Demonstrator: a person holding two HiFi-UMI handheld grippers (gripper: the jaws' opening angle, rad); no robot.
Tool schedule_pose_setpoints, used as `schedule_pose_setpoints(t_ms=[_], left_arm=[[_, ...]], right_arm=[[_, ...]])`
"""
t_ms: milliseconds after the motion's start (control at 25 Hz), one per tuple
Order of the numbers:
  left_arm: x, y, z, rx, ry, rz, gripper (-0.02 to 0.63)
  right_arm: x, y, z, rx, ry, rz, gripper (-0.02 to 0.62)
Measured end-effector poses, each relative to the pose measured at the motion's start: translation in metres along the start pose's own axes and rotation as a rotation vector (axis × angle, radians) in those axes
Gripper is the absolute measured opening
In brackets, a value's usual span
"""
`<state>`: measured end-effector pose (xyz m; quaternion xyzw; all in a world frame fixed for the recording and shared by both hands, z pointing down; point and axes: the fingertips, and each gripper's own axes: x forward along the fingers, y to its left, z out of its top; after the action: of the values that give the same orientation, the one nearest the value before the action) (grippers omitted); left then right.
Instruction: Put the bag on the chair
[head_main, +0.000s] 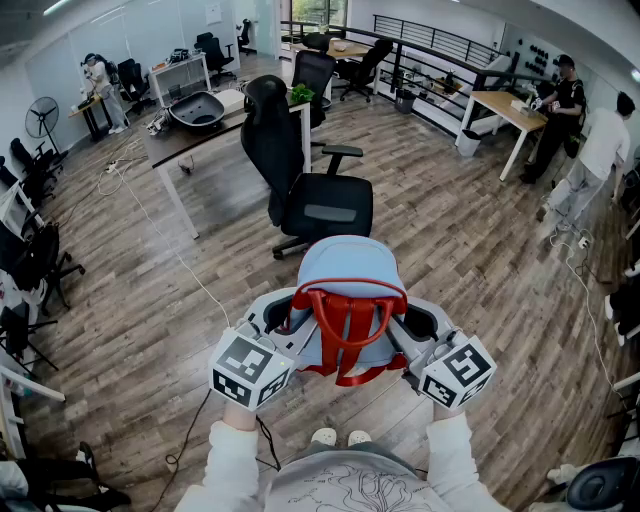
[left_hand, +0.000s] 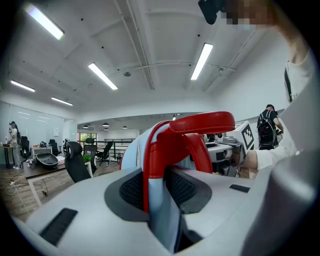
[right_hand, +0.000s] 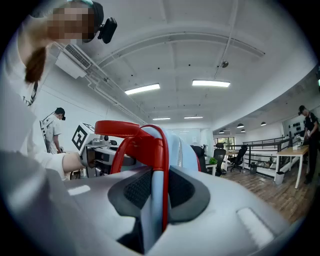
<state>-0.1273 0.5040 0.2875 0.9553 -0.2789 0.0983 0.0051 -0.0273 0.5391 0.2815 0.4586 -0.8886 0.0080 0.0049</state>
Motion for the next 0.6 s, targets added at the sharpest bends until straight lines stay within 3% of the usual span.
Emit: schedule_pose_setpoints(t_ms=[600], left_arm=[[0.003,0.014,-0.007,-0.01,0.003,-0.008,0.109]], right_arm=[[0.014,-0.002,-0.006,-0.003,0.005,0.002,0.083]])
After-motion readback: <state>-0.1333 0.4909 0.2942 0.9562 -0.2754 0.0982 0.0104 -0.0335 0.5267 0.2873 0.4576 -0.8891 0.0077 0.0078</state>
